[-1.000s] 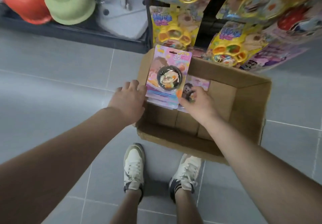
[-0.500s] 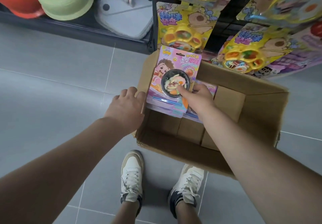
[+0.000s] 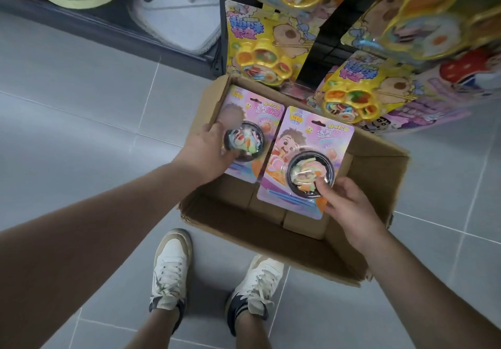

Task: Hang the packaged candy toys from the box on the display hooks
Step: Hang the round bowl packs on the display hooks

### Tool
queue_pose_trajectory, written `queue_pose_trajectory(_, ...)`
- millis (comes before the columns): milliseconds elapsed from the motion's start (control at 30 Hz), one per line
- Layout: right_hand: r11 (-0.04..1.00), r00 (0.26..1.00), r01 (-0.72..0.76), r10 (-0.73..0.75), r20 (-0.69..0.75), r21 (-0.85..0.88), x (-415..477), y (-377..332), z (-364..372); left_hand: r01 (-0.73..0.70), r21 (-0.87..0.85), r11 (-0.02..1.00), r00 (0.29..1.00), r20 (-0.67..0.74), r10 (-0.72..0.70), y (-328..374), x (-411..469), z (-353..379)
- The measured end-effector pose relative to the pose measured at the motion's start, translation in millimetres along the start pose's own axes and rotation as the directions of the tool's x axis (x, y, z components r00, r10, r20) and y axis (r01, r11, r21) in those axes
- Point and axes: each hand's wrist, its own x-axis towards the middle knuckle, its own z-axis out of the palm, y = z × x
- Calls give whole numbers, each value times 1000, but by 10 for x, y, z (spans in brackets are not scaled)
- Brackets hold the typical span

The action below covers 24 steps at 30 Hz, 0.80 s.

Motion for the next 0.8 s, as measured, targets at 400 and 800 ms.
queue_pose_trajectory(400, 1000, 999, 16, -16, 29, 5, -63, 163, -245, 10, 159, 987, 996, -89, 4, -15, 175, 532)
queue_pose_trajectory(800, 998, 996, 68, -67, 61, -11, -198, 41, -319, 178, -324, 929, 982, -9, -191, -102, 54, 478)
